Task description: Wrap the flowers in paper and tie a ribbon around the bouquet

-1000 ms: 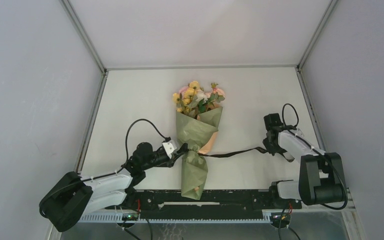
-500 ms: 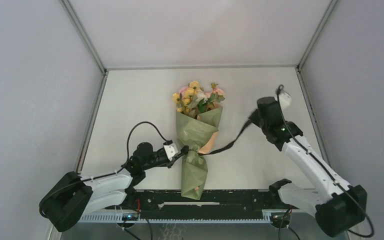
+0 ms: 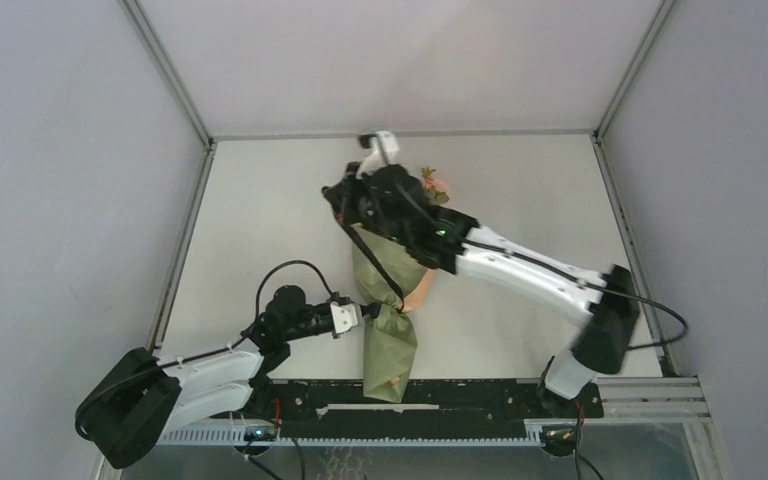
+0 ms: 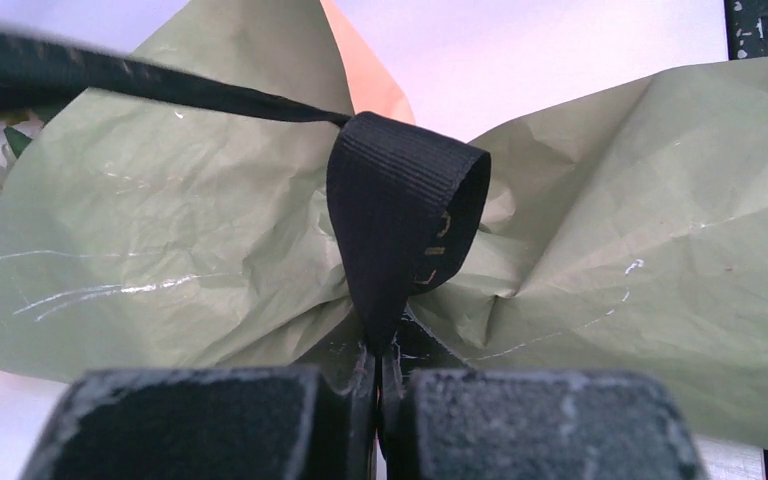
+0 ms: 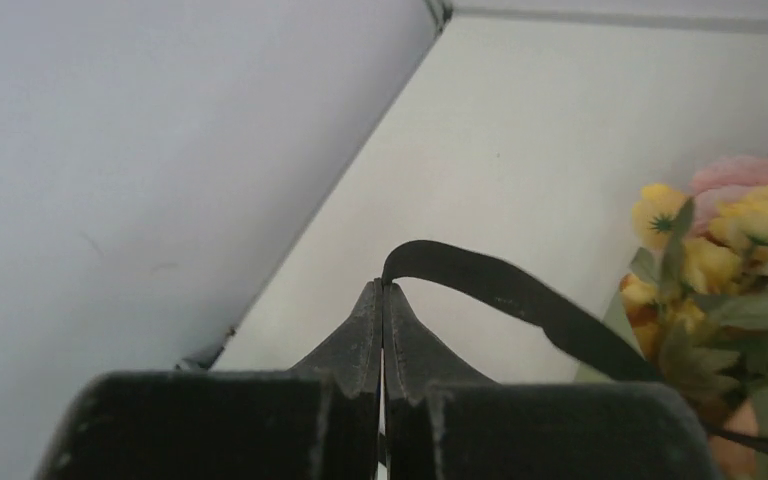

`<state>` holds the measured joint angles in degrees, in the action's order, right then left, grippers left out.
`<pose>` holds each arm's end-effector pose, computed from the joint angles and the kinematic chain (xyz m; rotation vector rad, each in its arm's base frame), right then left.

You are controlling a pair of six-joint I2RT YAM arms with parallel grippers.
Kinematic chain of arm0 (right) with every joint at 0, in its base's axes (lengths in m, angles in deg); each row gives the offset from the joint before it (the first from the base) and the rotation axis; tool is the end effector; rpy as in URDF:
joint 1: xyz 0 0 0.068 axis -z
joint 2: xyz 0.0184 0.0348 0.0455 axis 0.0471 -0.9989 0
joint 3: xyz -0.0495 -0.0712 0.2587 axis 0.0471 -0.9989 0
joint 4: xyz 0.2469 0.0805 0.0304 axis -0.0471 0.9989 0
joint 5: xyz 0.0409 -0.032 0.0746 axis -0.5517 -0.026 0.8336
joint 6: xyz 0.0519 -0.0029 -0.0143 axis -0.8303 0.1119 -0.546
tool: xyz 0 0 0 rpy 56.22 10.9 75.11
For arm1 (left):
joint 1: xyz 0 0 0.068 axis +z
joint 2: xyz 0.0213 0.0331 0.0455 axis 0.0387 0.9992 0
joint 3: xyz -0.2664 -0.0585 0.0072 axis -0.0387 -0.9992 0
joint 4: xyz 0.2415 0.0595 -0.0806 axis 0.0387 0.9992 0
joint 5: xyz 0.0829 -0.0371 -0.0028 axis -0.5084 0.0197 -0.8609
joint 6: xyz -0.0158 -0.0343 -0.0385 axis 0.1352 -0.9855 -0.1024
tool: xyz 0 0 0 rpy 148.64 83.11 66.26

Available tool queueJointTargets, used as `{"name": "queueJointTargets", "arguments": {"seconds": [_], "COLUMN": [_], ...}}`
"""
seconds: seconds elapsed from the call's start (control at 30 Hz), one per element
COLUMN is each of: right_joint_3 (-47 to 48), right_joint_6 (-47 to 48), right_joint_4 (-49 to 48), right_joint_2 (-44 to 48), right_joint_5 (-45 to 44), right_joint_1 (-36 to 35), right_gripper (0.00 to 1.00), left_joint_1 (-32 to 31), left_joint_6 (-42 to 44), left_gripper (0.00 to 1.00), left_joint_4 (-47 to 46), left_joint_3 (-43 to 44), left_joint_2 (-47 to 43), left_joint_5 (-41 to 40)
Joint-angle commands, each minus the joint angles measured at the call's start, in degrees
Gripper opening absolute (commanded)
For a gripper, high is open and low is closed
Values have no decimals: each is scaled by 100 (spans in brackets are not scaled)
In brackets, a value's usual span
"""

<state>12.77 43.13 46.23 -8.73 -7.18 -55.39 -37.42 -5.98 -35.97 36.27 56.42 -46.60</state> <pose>0.1995 0.3020 0.4089 -0.2550 1.7782 0.8657 0.1247 -0.1276 0.1528 1.3227 1.2754 -0.6523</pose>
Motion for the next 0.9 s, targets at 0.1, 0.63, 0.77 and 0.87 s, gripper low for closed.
{"name": "queueJointTargets", "arguments": {"seconds": [0.1, 0.63, 0.77, 0.87], "right_joint_3": [1815, -920, -1224, -1482], "right_joint_6": [434, 713, 647, 303], "right_joint_4": [663, 951, 1603, 1673], "right_joint_2": [-1858, 331, 546, 692], "right_joint_5": [1103, 3252, 3027, 3146], "right_joint_1": [-151, 1120, 848, 659], "right_gripper": [0, 75, 82, 78], "left_joint_1": [-36, -31, -33, -36], "left_joint_6": [73, -406, -375, -360], "left_gripper": [0, 0, 0, 0], "left_joint_4": [34, -83, -107, -107], "left_joint_3": [-80, -100, -49, -56], "left_joint_2": [-369, -295, -220, -220], "left_joint_5": [123, -96, -54, -96]}}
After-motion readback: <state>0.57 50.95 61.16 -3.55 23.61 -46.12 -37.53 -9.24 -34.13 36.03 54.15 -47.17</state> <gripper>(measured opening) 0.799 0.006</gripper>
